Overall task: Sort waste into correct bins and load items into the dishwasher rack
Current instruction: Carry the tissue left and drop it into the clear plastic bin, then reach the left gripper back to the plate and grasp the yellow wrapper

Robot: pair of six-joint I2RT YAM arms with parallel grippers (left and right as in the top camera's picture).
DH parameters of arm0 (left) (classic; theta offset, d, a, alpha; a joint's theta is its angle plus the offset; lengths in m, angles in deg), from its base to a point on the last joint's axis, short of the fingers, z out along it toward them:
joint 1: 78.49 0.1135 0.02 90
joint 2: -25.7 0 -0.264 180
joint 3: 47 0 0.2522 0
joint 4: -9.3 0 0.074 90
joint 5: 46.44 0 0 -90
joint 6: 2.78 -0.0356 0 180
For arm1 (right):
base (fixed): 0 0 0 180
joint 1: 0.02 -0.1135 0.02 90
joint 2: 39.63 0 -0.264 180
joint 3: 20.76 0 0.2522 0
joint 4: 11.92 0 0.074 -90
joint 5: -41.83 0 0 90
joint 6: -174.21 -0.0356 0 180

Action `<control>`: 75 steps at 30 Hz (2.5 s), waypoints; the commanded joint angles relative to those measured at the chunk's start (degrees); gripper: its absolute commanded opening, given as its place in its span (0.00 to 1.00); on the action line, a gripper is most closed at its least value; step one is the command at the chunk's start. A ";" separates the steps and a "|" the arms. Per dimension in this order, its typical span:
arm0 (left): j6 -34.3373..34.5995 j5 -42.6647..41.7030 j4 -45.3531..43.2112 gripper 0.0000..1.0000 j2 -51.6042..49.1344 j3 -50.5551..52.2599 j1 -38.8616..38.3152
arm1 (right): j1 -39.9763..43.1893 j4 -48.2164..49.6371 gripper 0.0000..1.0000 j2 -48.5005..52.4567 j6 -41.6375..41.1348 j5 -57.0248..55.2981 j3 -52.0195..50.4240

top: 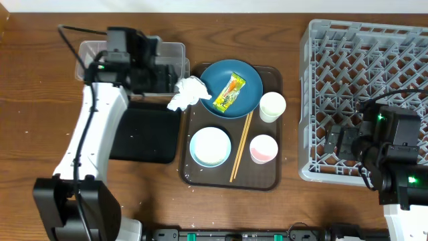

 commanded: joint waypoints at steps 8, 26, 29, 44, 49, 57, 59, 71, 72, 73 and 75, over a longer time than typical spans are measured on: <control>-5.07 6.36 -3.41 0.70 -6.14 4.07 -5.88 | -0.11 -0.22 0.99 -0.22 0.57 0.07 1.16; -5.01 7.34 -6.36 0.06 -7.91 4.04 -7.48 | -0.11 -0.20 0.99 -0.22 0.61 0.02 1.16; -5.05 7.37 -4.00 0.06 -3.52 4.04 -7.48 | -0.11 -0.20 0.99 -0.22 0.61 0.02 1.16; -5.03 18.86 -18.95 0.07 5.35 4.07 -1.42 | -0.11 -0.20 0.99 -0.22 0.81 0.04 1.16; -5.03 18.86 -21.55 0.07 0.02 4.07 0.74 | -0.11 -0.20 0.99 -0.22 0.79 0.04 1.16; -4.35 12.37 -20.57 0.60 -1.22 4.00 0.90 | -0.11 -0.22 0.99 -0.22 0.81 0.04 1.16; -1.62 7.34 -20.61 0.62 1.29 4.00 0.63 | -0.11 -0.24 0.99 -0.22 0.81 0.02 1.16; -6.38 -1.03 -21.64 0.83 -1.49 4.02 -12.68 | -0.11 -0.44 0.99 -0.22 0.79 0.07 1.16; -6.40 -0.09 -22.14 0.83 -3.13 4.02 -14.03 | -0.11 -0.48 0.99 -0.22 0.79 0.07 1.16; -6.58 0.63 -22.49 0.84 -4.72 4.02 -15.19 | -0.11 -0.50 0.99 -0.22 0.76 0.07 1.16; -6.75 2.38 -23.10 0.85 -8.13 4.02 -17.14 | -0.11 -0.50 0.99 -0.22 0.76 0.07 1.16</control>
